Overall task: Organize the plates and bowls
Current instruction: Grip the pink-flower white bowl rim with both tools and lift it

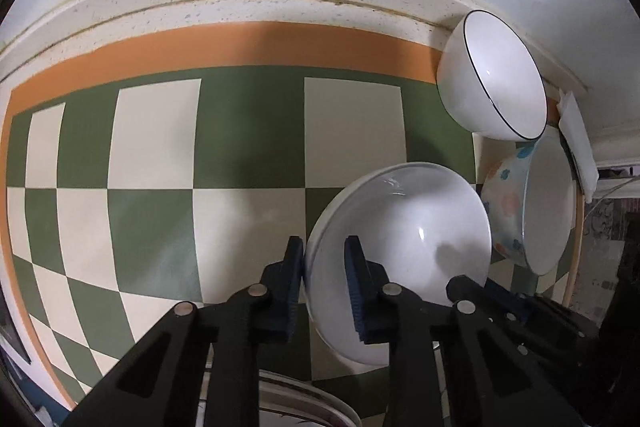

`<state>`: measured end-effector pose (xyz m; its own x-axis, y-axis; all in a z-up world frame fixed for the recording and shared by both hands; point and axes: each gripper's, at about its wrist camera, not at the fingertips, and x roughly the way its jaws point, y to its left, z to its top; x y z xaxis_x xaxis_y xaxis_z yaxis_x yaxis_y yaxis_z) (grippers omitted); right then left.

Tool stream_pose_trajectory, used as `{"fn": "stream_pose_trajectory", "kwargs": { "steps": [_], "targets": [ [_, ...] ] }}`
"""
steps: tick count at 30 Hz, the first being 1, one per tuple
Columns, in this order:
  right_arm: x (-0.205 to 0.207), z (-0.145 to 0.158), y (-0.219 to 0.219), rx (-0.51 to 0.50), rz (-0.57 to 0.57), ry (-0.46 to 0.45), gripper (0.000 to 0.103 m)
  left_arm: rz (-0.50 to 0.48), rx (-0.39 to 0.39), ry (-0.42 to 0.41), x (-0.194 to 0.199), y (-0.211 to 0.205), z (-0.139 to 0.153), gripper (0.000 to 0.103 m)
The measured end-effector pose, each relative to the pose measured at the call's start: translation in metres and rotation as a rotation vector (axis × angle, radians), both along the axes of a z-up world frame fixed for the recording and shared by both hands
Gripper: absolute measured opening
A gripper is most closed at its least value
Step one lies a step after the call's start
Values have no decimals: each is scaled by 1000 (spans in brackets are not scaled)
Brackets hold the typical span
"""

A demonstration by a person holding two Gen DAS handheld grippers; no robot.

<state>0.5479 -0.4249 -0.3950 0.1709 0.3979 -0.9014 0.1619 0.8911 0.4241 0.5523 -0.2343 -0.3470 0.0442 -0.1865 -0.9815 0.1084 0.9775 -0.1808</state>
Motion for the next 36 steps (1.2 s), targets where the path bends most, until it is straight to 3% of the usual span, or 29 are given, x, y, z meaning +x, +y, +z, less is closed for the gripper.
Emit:
{"fn": "stream_pose_trajectory", "kwargs": {
  "steps": [9,19,26,36],
  "targets": [
    [-11,21,-6,3,-8,-13,14,-45,-5,-39,-23,-12,30,19],
    [-74,73,-41,5,-10,-63,15,-111,-42,-43,-82,-38,57,19],
    [-119,74,-68,7,-42,-45,14,-155,-55,4,-118,-66,40,19],
    [-151,36,-90,18,-66,26,14,-198,-1,61,-146,-87,5,19]
  ]
}}
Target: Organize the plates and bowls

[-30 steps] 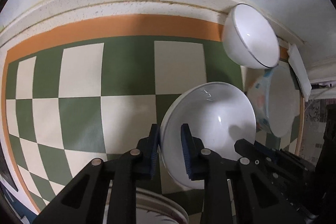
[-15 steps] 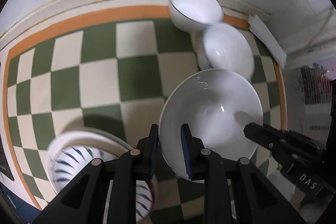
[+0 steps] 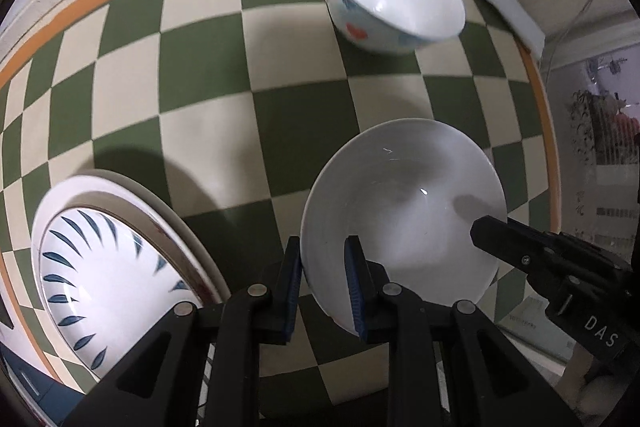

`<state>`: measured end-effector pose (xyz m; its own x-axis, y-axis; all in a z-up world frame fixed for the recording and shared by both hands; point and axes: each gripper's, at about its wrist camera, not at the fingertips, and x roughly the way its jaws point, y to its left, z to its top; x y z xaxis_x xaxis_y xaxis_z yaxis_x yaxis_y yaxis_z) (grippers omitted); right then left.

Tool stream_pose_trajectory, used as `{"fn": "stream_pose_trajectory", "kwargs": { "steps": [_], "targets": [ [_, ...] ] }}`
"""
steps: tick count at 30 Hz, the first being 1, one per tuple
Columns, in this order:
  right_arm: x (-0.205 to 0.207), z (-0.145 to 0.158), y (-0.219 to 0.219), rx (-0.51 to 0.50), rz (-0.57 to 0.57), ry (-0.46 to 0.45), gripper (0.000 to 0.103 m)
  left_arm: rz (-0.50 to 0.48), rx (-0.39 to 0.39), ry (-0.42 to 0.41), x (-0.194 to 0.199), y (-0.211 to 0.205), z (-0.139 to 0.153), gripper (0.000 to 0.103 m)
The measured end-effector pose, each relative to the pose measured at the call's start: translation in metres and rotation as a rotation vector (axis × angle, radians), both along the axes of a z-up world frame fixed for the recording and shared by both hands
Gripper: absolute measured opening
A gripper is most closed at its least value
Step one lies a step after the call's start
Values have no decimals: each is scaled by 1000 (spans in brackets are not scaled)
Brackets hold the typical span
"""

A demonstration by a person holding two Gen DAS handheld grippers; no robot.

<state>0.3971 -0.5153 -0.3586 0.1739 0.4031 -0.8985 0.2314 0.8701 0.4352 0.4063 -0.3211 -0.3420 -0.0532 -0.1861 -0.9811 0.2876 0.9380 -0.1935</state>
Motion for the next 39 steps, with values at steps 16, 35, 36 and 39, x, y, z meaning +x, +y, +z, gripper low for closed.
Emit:
{"fn": "stream_pose_trajectory", "kwargs": {
  "steps": [16,35,36,39],
  "targets": [
    [-8,-37,-12,34,-4,76,14,-28,59,14,-8,-17,-15,19],
    [105,44,-86,64,-103,-92,45,99,-21,-146,133,-19,61,28],
    [111,43,-88,58,-101,-89,45,95,-21,-131,140,-23,54,28],
    [134,32,-87,53,-91,-73,45,88,-14,-98,154,-26,39,28]
  ]
}}
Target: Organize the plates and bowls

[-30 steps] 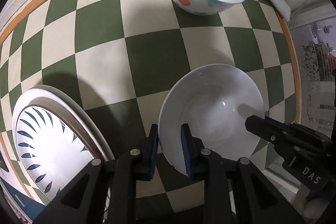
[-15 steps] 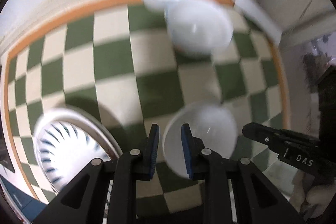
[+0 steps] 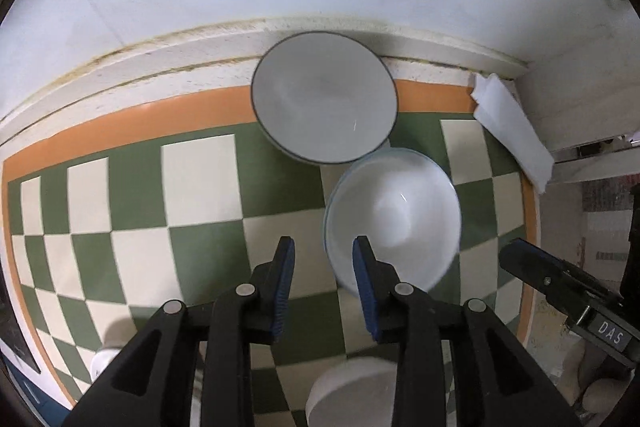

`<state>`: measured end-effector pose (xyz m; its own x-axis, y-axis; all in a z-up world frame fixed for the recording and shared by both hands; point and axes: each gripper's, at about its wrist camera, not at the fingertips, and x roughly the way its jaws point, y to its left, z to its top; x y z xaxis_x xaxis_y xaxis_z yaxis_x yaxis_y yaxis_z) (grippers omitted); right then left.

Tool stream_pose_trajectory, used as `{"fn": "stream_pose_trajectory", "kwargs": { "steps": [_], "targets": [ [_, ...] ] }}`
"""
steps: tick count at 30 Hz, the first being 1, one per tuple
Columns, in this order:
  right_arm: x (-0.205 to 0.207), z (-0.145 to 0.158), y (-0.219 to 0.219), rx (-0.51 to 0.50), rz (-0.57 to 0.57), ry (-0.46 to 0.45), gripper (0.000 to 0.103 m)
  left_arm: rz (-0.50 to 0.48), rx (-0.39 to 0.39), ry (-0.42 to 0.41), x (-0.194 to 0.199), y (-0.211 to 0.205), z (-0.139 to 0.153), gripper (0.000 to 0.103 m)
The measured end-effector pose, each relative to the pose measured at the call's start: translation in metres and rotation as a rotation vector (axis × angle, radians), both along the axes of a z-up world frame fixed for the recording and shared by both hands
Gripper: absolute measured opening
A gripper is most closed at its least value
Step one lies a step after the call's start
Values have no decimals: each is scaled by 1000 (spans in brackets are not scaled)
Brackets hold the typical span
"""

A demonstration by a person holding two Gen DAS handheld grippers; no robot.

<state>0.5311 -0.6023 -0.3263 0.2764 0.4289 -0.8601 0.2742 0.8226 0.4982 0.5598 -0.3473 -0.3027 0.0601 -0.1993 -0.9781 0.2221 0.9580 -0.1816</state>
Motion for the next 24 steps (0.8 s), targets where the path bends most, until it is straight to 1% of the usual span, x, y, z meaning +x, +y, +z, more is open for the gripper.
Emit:
{"fn": "stream_pose_trajectory", "kwargs": {
  "steps": [5,8,9,10,11,12,13,14,24],
  "targets": [
    [25,-29,6,-9,20,60,45,-17,22,69,10,-14,-32,28],
    [34,-48,10,-4,25,97,45,-31,36,90,13,-19,-48,27],
    [38,-55,11,-1,32,107,42,-36,34,93,13,-20,-51,21],
    [40,-60,12,-5,29,117,36,-39,34,93,13,-21,-54,18],
    [41,-64,12,-8,30,123,31,-43,32,92,12,-22,-56,14],
    [43,-68,13,-11,37,127,19,-49,31,92,11,-23,-57,13],
    [43,-70,14,-6,39,125,15,-54,31,91,10,-24,-57,13],
    [44,-72,14,5,42,119,12,-60,33,84,9,-26,-57,12],
    [48,-70,23,-46,56,109,12,-72,32,57,6,-31,-51,12]
  ]
}}
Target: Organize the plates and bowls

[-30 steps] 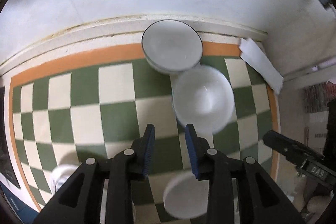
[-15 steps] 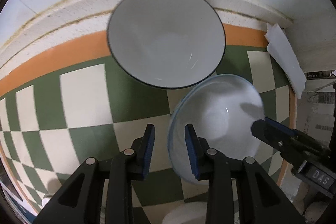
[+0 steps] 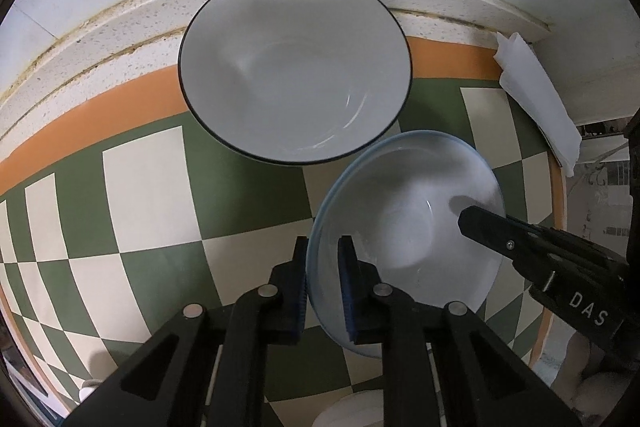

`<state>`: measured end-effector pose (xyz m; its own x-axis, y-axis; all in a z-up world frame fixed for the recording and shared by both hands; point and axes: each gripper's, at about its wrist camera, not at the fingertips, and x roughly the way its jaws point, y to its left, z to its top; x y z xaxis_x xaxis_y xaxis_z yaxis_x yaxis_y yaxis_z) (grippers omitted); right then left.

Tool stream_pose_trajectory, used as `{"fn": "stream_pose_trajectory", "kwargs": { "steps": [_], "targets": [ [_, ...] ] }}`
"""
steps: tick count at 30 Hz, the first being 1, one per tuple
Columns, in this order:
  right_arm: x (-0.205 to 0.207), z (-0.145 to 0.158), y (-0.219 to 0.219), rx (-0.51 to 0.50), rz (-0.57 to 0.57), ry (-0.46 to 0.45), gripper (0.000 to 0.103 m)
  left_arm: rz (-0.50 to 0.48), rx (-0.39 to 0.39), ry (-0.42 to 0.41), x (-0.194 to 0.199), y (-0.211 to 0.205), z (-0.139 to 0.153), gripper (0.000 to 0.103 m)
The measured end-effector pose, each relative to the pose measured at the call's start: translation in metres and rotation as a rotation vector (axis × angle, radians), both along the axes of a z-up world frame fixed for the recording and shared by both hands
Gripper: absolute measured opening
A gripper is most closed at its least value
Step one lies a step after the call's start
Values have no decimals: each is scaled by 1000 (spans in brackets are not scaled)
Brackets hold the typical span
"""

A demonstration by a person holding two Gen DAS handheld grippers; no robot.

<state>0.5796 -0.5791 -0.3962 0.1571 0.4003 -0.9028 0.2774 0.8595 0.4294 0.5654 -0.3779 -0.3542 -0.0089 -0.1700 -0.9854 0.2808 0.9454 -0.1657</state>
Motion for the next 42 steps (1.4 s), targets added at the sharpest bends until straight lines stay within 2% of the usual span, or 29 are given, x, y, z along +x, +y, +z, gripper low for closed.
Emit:
{"fn": "stream_pose_trajectory", "kwargs": {
  "steps": [7,13,26,33,42],
  "targets": [
    [-7,15,5,0,1,-25,12,-5,-14,-29,-2,4,18,12],
    [-22,40,8,0,11,-55,12,-16,-26,-58,-15,10,41,12],
    [-98,97,27,23,28,-108,12,-49,-49,-114,-79,36,90,12],
    [-148,105,40,44,22,-99,12,-68,-36,-110,-120,47,94,12],
    [-191,91,52,58,30,-55,12,-79,-14,-66,-161,58,77,12]
  ]
}}
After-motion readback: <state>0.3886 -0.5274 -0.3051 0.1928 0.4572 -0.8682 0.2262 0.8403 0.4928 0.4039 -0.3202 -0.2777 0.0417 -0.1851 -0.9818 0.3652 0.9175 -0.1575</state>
